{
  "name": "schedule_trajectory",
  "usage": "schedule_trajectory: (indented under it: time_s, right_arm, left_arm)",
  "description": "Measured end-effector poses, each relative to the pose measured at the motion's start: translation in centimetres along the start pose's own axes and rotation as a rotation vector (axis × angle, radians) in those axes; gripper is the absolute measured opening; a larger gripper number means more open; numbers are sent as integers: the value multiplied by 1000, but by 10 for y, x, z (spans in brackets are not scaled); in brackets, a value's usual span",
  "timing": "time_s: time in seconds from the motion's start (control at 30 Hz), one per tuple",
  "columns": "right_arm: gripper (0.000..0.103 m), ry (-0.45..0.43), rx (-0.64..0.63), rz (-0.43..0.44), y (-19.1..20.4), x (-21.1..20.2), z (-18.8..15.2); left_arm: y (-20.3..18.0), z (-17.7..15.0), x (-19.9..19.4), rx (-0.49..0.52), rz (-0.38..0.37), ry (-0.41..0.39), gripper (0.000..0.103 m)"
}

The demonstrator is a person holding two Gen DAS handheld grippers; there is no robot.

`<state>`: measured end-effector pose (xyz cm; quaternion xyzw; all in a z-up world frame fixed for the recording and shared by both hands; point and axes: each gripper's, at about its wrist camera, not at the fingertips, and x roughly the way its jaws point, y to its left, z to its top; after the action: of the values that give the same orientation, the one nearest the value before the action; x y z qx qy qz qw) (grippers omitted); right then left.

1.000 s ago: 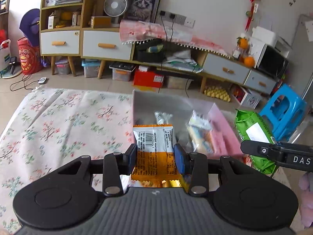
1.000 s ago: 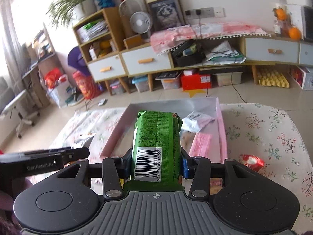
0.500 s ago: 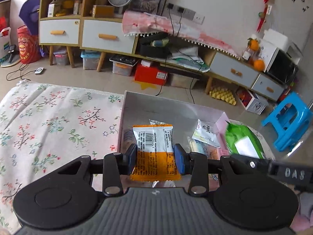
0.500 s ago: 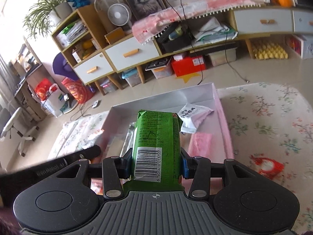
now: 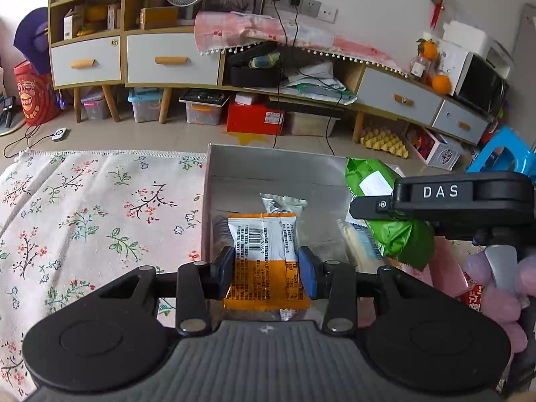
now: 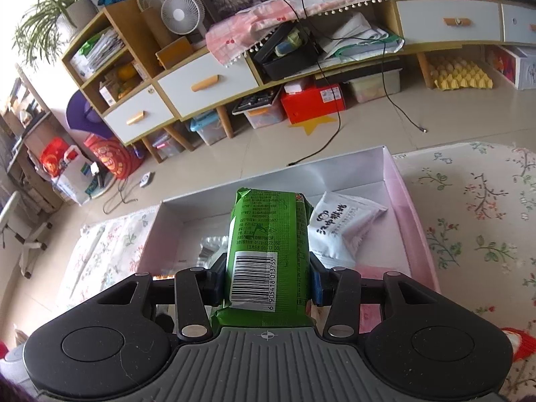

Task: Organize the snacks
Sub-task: 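Carry both snacks into the pink box and open both tools, then lift both open tools out of the box back over the pile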

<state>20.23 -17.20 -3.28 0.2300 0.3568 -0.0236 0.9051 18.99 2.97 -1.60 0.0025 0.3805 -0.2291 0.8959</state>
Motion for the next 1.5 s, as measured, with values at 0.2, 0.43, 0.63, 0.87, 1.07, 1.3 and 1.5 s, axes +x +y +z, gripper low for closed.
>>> schedule_trajectory:
  time_s: [0.2, 0.43, 0.63, 0.87, 1.07, 1.3, 1.5]
  right_arm:
    - [55, -36, 3, 16, 2, -2, -1]
    - [72, -45, -18, 22, 5, -18, -1]
    - [72, -59, -35, 15, 7, -41, 0]
    - [77, -67, -49, 14, 9, -72, -6]
    - [78, -60, -89, 19, 13, -94, -16]
    - [86, -53, -115, 18, 10, -118, -34]
    - [88, -56, -136, -17, 0, -134, -51]
  left_arm:
    - [1, 0, 0, 1, 6, -22, 49]
    - [-6, 2, -9, -2, -13, -38, 66]
    - [-9, 3, -19, -11, -34, -39, 75]
    - [-16, 4, -39, 25, -1, -49, 86]
    - [-20, -4, -54, 25, -4, -48, 94]
    - [-26, -16, -64, 32, -1, -22, 100]
    - [-27, -29, -68, 64, -2, -14, 103]
